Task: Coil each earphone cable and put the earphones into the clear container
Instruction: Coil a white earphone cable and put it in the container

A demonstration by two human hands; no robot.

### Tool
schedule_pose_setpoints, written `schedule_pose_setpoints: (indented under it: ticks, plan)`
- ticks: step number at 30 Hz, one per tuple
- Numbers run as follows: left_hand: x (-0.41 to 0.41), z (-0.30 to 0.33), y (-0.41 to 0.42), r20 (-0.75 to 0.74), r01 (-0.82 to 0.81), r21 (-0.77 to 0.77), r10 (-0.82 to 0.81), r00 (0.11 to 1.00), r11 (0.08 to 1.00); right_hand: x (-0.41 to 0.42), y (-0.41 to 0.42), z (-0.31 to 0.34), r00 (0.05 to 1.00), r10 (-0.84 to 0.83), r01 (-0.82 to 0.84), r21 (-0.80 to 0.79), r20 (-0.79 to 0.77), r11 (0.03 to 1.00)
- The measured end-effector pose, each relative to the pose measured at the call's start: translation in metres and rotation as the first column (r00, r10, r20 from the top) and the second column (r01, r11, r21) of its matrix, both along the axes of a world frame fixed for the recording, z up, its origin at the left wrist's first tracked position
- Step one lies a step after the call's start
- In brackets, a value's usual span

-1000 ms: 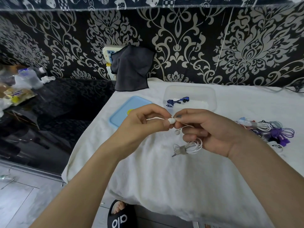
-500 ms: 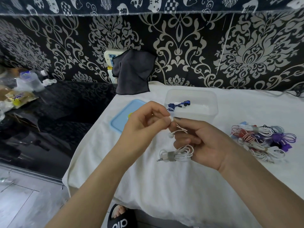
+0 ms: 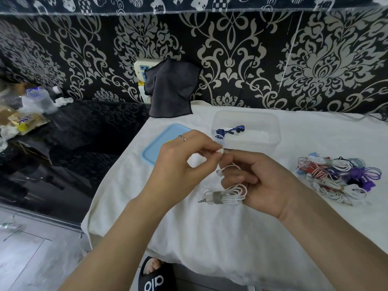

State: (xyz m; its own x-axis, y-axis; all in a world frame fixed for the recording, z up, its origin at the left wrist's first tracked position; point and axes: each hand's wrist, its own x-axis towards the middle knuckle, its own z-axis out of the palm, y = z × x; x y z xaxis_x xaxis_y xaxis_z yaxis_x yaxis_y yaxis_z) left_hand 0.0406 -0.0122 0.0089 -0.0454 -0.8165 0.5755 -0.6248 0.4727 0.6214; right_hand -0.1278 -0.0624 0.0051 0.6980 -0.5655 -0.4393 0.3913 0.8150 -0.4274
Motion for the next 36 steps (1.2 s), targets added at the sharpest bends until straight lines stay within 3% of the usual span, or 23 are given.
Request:
schedule_pose_setpoints:
  ticks: [7,18,26,36]
  plan:
    - [-0.003,0.005,0.003,0.019,-0.011,0.023,0.011,1.0,1.0,0.001,0.004,0.003,0.999,-0.022,0.022,-0.035,-0.023,0.999]
    - [-0.006,0.008,0.005,-0.247,0.08,0.267,-0.011,0.969,0.96,0.0,0.005,0.008,0.996,-0.046,0.039,-0.09,-0.078,0.995]
    - [-0.005,0.01,0.002,-0.517,0.198,0.403,0.044,0.855,0.894,0.005,0.009,0.005,0.988,-0.09,0.062,-0.208,-0.128,0.976]
    - [-0.005,0.008,0.001,-0.52,0.166,0.377,0.06,0.852,0.911,0.005,0.011,0.01,0.997,-0.082,0.083,-0.04,0.007,0.996]
